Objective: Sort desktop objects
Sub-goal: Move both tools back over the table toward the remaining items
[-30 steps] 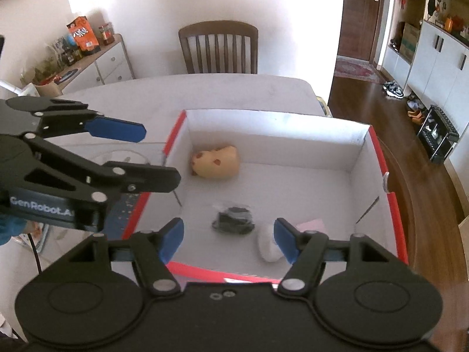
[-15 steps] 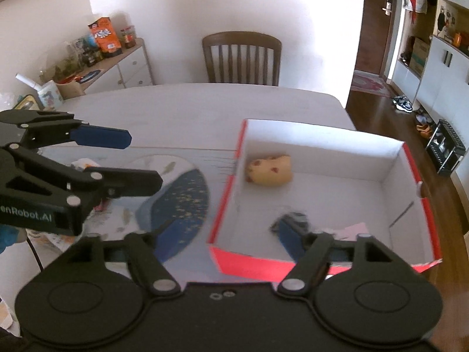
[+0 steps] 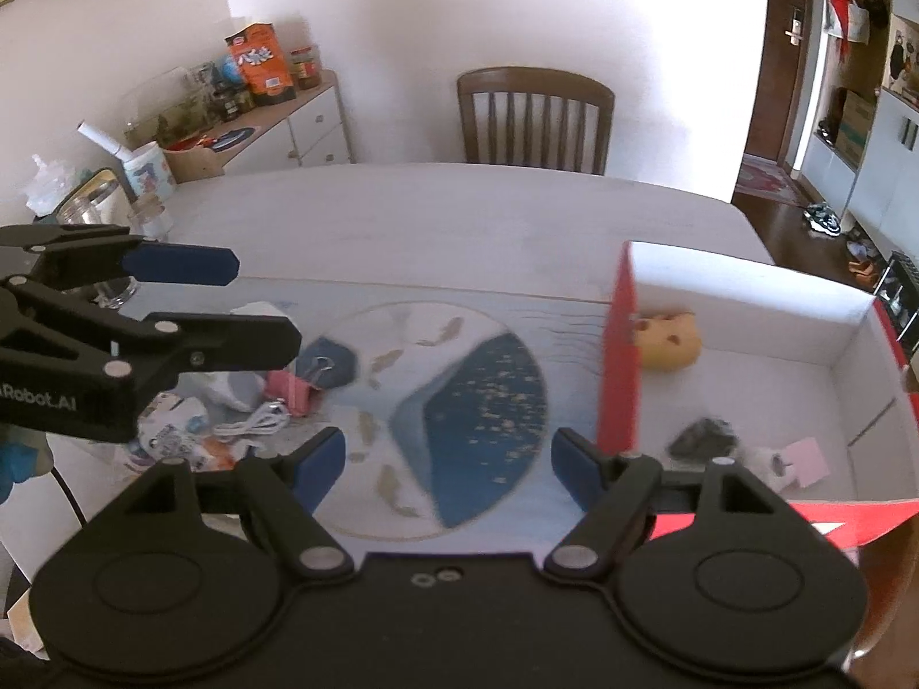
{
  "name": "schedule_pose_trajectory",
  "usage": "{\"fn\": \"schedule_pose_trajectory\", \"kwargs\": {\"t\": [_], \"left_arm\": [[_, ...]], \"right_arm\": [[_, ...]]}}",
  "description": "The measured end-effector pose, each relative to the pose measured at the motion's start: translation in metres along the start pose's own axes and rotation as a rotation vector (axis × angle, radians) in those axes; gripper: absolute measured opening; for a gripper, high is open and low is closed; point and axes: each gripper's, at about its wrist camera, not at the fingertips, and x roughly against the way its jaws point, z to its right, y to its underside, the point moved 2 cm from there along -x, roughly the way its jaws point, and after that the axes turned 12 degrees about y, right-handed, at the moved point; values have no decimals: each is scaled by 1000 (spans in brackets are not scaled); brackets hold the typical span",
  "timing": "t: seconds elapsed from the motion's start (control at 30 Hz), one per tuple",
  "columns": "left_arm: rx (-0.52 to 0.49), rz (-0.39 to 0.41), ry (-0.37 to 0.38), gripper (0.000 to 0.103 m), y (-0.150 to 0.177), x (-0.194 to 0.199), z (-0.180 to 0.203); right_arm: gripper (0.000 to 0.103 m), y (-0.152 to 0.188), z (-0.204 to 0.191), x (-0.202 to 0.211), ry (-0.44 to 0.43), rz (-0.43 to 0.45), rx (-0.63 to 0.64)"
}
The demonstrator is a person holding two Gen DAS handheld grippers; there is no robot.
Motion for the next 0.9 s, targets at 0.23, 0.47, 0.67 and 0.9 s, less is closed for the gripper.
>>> {"fn": "schedule_pose_trajectory", "kwargs": {"t": [0.23, 0.47, 0.67, 0.9], "left_arm": [[56, 26, -37, 86, 25, 33, -33], [83, 52, -61, 103, 55, 60, -64], [75, 71, -112, 103, 84, 75, -82], [88, 75, -123, 103, 112, 86, -99]], "right_arm": [[79, 1, -41, -7, -4, 8, 21], [79, -1, -66, -15, 12, 15, 20], [79, -1, -83, -24, 12, 5, 16], [79, 0, -101, -35, 17, 9, 17]]}}
